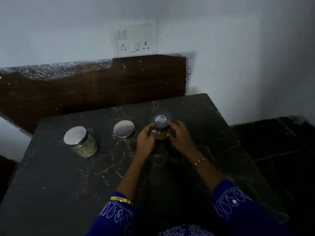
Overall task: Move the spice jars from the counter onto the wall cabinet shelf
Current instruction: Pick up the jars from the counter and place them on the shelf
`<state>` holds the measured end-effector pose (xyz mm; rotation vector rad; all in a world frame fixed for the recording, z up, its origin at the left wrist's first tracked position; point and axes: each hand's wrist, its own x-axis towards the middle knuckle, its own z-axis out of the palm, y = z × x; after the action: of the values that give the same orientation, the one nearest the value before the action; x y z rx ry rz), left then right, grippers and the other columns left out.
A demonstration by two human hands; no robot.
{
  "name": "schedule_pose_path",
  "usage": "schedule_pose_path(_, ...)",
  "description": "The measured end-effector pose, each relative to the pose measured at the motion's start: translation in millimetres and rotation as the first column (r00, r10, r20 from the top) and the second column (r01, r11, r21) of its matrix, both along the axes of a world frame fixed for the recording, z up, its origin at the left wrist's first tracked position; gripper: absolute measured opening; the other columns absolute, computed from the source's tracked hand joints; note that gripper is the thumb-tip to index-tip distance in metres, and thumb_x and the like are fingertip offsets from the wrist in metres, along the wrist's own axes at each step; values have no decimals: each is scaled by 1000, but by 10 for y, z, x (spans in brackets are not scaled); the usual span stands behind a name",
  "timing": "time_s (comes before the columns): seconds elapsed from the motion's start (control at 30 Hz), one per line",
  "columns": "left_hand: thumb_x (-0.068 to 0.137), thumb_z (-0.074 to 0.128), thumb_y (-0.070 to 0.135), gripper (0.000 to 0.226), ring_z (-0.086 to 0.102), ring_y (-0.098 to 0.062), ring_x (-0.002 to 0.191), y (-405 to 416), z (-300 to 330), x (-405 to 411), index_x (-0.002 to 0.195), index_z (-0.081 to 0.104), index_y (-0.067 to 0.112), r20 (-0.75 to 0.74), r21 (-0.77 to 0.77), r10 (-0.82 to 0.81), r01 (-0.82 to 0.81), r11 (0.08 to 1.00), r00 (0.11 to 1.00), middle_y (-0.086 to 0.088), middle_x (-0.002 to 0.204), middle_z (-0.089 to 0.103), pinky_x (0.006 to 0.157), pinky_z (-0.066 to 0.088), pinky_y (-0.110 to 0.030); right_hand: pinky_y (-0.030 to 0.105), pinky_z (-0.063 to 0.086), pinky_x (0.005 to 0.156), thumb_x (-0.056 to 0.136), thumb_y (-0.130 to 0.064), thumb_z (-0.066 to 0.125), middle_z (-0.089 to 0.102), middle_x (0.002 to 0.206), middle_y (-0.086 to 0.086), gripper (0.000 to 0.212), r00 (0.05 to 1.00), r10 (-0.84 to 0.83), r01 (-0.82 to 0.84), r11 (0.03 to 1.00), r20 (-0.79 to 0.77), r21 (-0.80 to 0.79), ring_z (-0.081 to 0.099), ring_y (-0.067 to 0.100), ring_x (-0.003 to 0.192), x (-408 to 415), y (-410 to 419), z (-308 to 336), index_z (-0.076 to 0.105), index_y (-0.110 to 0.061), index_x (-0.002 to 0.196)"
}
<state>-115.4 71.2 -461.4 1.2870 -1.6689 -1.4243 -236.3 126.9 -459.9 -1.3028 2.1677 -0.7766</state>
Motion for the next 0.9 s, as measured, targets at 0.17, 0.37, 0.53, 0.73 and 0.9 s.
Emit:
schedule_pose_path(0.17, 93, 45, 2, 38, 50, -24, 124, 55, -200, 13, 130, 49, 3, 46, 52, 43, -45, 998, 998, -13, 133, 54, 106, 38, -32, 39, 23, 118, 90, -9, 53, 12, 155, 15, 61, 996, 81, -80, 996, -29, 38, 17, 29, 144, 53, -107, -206, 28, -19, 146)
schedule_pose_path(0.37, 93, 45, 0, 39, 50, -16, 118, 68, -253, 43, 132, 47, 3, 23, 84, 61, -63, 994, 998, -13, 133, 54, 96, 39, -24, 24, 42, 87, 83, -8, 63, 46, 123, 13, 27, 998, -16, 9, 993, -60, -121, 53, 23, 109, 12, -162, -231, 53, -4, 107)
schedule_pose_path(0.53, 94, 43, 1, 42, 47, -19, 125, 108, -198, 51, 135, 42, 3, 5, 101, 77, -77, 992, 997, -13, 138, 49, 95, 37, -19, 21, 40, 81, 82, -11, 65, 55, 111, 11, 16, 996, -75, 81, 980, 36, -184, 54, 16, 97, -34, -53, -234, 56, -6, 95)
schedule_pose_path(0.73, 98, 39, 12, 38, 47, -16, 121, 65, -29, 132, 135, 43, 6, -68, 134, 125, -115, 984, 990, -11, 140, 46, 97, 39, -24, 31, 53, 85, 81, -5, 66, 64, 105, 12, 15, 896, 3, 88, 979, 443, -184, 63, 23, 102, -230, 287, 87, 56, -8, 91)
schedule_pose_path(0.9, 98, 31, 39, 33, 66, -14, 83, 86, 260, 236, 100, 59, 21, -245, 411, 16, 89, 907, 969, -5, 100, 70, 64, 57, -27, 27, 58, 81, 84, 0, 58, 63, 103, 4, 16, 674, 90, 95, 974, 733, -206, 65, 19, 99, -368, 509, 507, 56, -14, 91)
